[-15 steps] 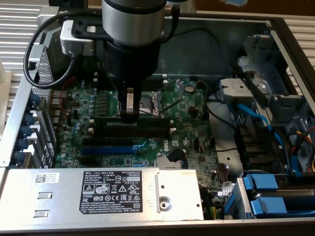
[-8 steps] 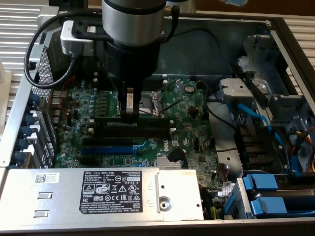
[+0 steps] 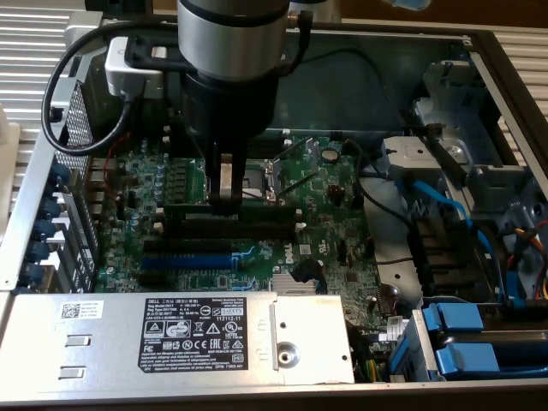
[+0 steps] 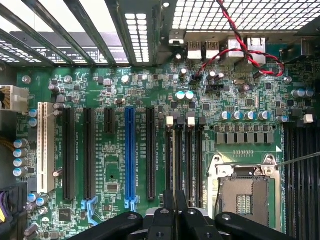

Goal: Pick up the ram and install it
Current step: 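Insert the ram into the slot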

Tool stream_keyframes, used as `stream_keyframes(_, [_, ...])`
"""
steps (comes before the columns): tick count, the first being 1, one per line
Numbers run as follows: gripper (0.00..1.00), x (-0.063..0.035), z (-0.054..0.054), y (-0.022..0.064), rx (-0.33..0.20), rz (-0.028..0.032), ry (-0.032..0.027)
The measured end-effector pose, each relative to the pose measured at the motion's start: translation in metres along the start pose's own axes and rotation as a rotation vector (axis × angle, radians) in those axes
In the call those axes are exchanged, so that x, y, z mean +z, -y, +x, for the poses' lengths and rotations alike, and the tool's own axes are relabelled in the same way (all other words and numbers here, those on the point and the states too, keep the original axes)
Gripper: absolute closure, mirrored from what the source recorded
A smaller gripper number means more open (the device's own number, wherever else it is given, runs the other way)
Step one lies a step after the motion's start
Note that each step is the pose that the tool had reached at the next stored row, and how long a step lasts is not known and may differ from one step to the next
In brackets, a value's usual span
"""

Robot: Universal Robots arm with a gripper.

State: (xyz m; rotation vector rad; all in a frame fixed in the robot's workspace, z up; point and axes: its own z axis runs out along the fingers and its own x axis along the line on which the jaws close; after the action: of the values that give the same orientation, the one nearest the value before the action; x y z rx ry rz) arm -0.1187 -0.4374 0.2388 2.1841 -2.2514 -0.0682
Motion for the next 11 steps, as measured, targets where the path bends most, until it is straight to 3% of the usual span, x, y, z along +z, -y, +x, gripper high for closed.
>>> stream_keyframes(11, [0.88, 0.0017, 0.0006, 0.0001, 0.0, -0.0005, -0.0003])
